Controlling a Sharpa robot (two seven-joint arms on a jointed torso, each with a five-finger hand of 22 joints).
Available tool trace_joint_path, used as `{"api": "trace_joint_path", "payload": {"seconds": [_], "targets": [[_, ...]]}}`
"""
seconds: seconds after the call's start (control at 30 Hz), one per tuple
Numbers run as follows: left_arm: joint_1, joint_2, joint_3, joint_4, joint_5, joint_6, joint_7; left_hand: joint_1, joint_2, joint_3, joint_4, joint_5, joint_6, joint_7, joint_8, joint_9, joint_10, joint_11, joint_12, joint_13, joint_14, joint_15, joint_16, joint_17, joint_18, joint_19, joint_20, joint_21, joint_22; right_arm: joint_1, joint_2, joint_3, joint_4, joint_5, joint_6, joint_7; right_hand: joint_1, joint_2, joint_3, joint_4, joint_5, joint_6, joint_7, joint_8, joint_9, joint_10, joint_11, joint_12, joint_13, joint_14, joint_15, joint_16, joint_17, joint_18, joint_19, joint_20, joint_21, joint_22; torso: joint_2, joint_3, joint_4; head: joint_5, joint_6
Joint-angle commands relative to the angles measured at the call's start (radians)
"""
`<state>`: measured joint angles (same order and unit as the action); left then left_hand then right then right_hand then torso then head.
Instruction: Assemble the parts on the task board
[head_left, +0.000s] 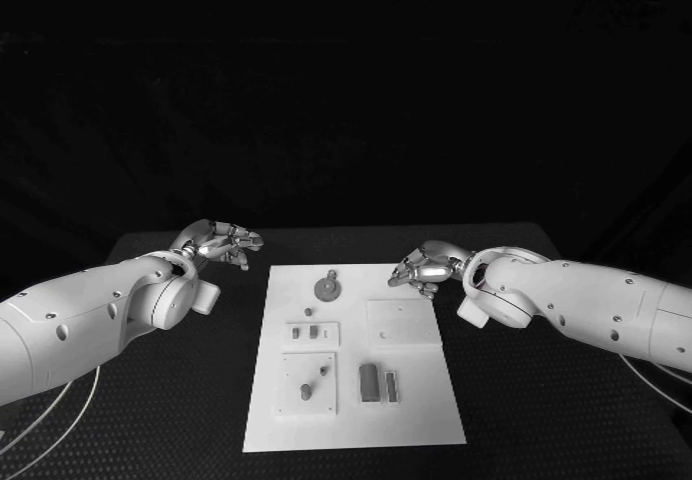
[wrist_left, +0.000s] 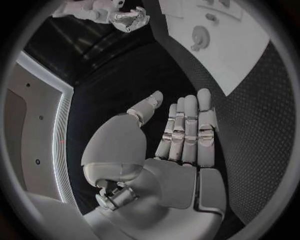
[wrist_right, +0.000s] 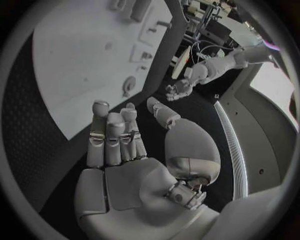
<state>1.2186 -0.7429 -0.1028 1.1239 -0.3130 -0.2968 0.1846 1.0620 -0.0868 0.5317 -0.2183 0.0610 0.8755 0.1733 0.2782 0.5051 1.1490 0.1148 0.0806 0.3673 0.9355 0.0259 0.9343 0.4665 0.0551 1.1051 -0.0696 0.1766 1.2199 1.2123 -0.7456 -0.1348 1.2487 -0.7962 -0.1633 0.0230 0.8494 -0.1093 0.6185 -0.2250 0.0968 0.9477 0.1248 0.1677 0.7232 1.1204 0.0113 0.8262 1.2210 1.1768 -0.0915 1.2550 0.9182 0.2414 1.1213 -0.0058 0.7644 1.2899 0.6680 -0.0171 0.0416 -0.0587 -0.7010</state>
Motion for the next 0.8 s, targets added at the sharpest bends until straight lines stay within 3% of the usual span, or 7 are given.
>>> {"api": "trace_joint_path", "payload": {"seconds": [0.03,0.23,0.33,0.37,0.43,0.53,0.8], "targets": [[0.012,0.021,0.002,-0.034,0.172,0.063,0.070,-0.021,-0.001,0.013,-0.001,-0.005,-0.016,0.000,-0.001,-0.004,-0.030,0.017,-0.016,-0.013,-0.053,0.035,-0.103,-0.039,0.002,-0.066,0.028,-0.078,-0.062,0.000,0.048,0.019,-0.114,0.222,-0.046,0.193,0.011,0.004,0.005,-0.005,0.003,-0.021,0.012,-0.009,0.002,-0.046,0.014,-0.066,-0.059,-0.055,0.011,-0.080,-0.035,0.006,-0.062,0.027,-0.060,-0.026,-0.026,0.0057,-0.0063,0.011,0.038],[0.014,0.068,0.003,-0.096,0.205,0.099,0.075,-0.110,-0.016,-0.033,-0.021,-0.011,-0.168,-0.033,-0.064,-0.022,-0.280,0.029,-0.019,-0.110,-0.328,0.137,-0.374,-0.144,-0.055,-0.412,0.136,-0.119,-0.255,-0.027,0.159,0.078,-0.333,0.349,-0.011,0.270,0.008,0.029,0.026,-0.019,0.003,-0.061,0.049,-0.025,-0.009,-0.118,0.064,-0.318,-0.326,-0.171,0.082,-0.372,-0.172,-0.031,-0.246,0.097,-0.241,-0.117,-0.045,0.0071,-0.0098,0.021,0.094],[0.014,0.097,0.003,-0.128,0.209,0.104,0.075,-0.113,-0.014,-0.037,-0.023,-0.012,-0.174,-0.035,-0.065,-0.022,-0.287,0.028,-0.018,-0.115,-0.332,0.138,-0.382,-0.147,-0.055,-0.422,0.139,-0.118,-0.266,-0.038,0.178,0.102,-0.381,0.369,-0.013,0.308,0.008,0.029,0.026,-0.019,0.003,-0.061,0.049,-0.025,-0.009,-0.118,0.064,-0.318,-0.326,-0.171,0.082,-0.372,-0.172,-0.031,-0.246,0.097,-0.241,-0.117,-0.050,0.0068,-0.0093,0.025,0.119],[0.013,0.104,0.003,-0.136,0.210,0.102,0.077,-0.118,-0.012,-0.043,-0.027,-0.012,-0.182,-0.037,-0.066,-0.020,-0.294,0.026,-0.017,-0.121,-0.339,0.140,-0.391,-0.151,-0.055,-0.430,0.143,-0.117,-0.280,-0.041,0.179,0.108,-0.385,0.380,-0.014,0.310,-0.015,0.040,0.040,-0.012,0.008,-0.102,0.055,-0.047,-0.019,-0.215,0.101,-0.409,-0.384,-0.307,0.136,-0.482,-0.218,-0.064,-0.363,0.122,-0.309,-0.140,-0.052,0.0072,-0.0084,0.026,0.123],[0.013,0.112,0.003,-0.148,0.210,0.099,0.084,-0.210,0.020,-0.078,0.020,0.002,-0.270,-0.070,-0.109,-0.035,-0.461,0.002,0.004,-0.168,-0.453,0.147,-0.460,-0.179,-0.054,-0.549,0.190,-0.051,-0.321,-0.051,0.192,0.130,-0.402,0.411,-0.013,0.320,-0.011,0.049,0.041,-0.017,0.000,-0.118,0.061,-0.051,-0.027,-0.186,0.115,-0.501,-0.502,-0.306,0.180,-0.579,-0.274,-0.077,-0.420,0.139,-0.351,-0.157,-0.056,0.0084,-0.0055,0.028,0.129],[0.013,0.118,0.003,-0.156,0.210,0.114,0.093,-0.240,0.022,-0.108,0.021,-0.012,-0.309,-0.089,-0.114,-0.028,-0.493,-0.007,-0.016,-0.188,-0.480,0.147,-0.480,-0.185,-0.055,-0.602,0.207,-0.107,-0.365,-0.069,0.200,0.146,-0.412,0.424,0.007,0.333,-0.015,0.057,0.013,-0.012,0.003,-0.151,0.055,-0.059,-0.055,-0.156,0.124,-0.631,-0.695,-0.367,0.218,-0.757,-0.358,-0.086,-0.479,0.163,-0.421,-0.196,-0.058,0.0099,-0.0076,0.032,0.143],[0.011,0.132,0.004,-0.174,0.210,0.163,0.124,-0.312,-0.005,-0.173,0.026,-0.013,-0.347,-0.108,-0.114,-0.017,-0.528,-0.026,-0.019,-0.211,-0.525,0.137,-0.506,-0.191,-0.055,-0.643,0.224,-0.116,-0.401,-0.105,0.219,0.170,-0.422,0.452,0.039,0.350,-0.084,0.048,-0.092,-0.003,0.000,-0.218,0.044,-0.074,-0.085,-0.247,0.140,-0.752,-0.852,-0.528,0.247,-0.910,-0.447,-0.123,-0.621,0.200,-0.546,-0.253,-0.057,0.0140,-0.0028,0.034,0.170]]}}
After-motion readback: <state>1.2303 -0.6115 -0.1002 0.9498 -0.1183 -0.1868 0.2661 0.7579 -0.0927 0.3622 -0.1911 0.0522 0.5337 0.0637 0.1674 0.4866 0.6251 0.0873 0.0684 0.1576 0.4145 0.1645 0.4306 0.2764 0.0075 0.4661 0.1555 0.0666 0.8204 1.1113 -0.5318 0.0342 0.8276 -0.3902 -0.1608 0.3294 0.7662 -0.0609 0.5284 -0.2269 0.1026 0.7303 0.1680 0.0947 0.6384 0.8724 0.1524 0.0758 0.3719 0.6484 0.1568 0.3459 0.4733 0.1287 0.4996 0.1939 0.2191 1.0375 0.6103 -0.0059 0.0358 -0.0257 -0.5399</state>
